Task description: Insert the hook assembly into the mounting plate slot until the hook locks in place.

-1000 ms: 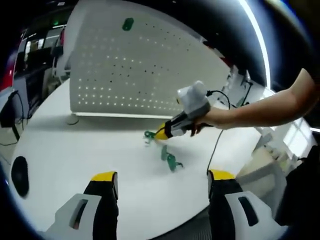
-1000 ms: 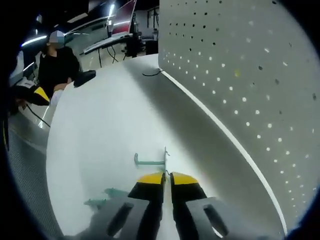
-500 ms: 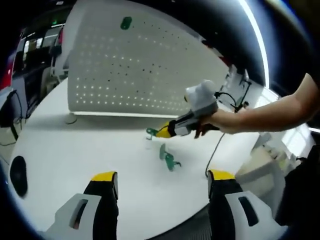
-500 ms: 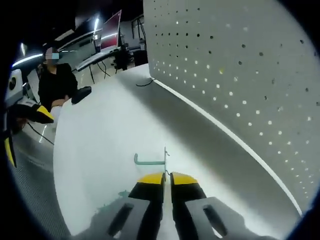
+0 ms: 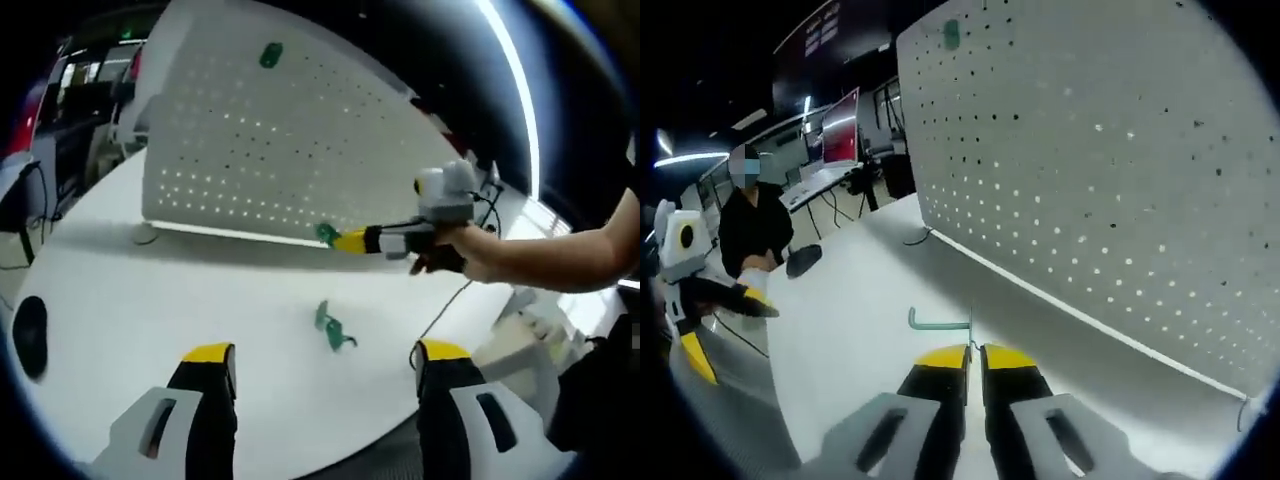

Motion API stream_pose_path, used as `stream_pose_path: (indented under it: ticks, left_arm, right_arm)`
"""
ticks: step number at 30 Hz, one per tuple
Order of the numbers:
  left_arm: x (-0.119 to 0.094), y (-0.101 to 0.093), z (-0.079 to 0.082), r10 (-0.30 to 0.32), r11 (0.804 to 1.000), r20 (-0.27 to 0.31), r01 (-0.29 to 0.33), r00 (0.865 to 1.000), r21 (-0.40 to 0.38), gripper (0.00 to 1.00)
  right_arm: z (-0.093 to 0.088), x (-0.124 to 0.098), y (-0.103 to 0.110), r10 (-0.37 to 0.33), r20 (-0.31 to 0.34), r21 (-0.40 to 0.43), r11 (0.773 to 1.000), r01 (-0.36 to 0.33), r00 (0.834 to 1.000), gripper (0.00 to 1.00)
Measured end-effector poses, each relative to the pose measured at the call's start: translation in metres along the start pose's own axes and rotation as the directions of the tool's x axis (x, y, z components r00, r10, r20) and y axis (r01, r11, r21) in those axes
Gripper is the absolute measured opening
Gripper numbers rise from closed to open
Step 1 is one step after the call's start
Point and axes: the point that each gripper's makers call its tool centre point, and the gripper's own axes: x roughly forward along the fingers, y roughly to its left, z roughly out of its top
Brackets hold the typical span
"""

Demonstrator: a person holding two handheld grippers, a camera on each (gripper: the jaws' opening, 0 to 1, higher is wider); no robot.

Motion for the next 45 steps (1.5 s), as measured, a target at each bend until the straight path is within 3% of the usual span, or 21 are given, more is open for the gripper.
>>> stream_pose_path:
  ticks: [9,14,18,23,31,42,45]
  left_arm:
    - [-0.003,0.002,0.004,0.007,1.0,0.021,-0.007,1.0,-0.013,0.73]
    - [-0.004,0.002,0.007,-0.003,0.999,0.037,0.005,0.999,-0.048,0.74]
    - [-0.005,0.002,0.01,-0.011,0.997,0.06,0.016,0.998,-0.081,0.74]
    - [-0.008,-0.001,0.017,-0.051,0.982,0.1,0.068,0.994,-0.176,0.73]
    - [-0.007,-0.008,0.015,-0.099,0.976,0.092,0.115,0.991,-0.186,0.63]
    - [-0.008,-0.02,0.023,-0.166,0.939,0.149,0.203,0.975,-0.278,0.5]
    - [-0.012,-0.023,0.031,-0.18,0.931,0.196,0.231,0.964,-0.282,0.45]
  right_arm:
    - [0.007,-0.029,0.015,-0.036,0.052,0.016,0.999,0.035,0.998,0.01]
    - [0.009,-0.051,0.038,-0.027,0.101,0.026,0.999,0.024,0.994,0.01]
    - [0.007,-0.059,0.059,-0.011,0.147,0.085,0.996,-0.001,0.989,0.01]
    - [-0.007,-0.062,0.087,-0.007,0.163,0.131,0.991,-0.014,0.987,0.01]
    - [-0.019,-0.063,0.122,0.026,0.199,0.177,0.982,-0.062,0.98,0.01]
    - [-0.016,-0.061,0.142,0.086,0.218,0.175,0.977,-0.126,0.972,0.01]
    - [-0.013,-0.059,0.148,0.101,0.225,0.173,0.975,-0.141,0.969,0.01]
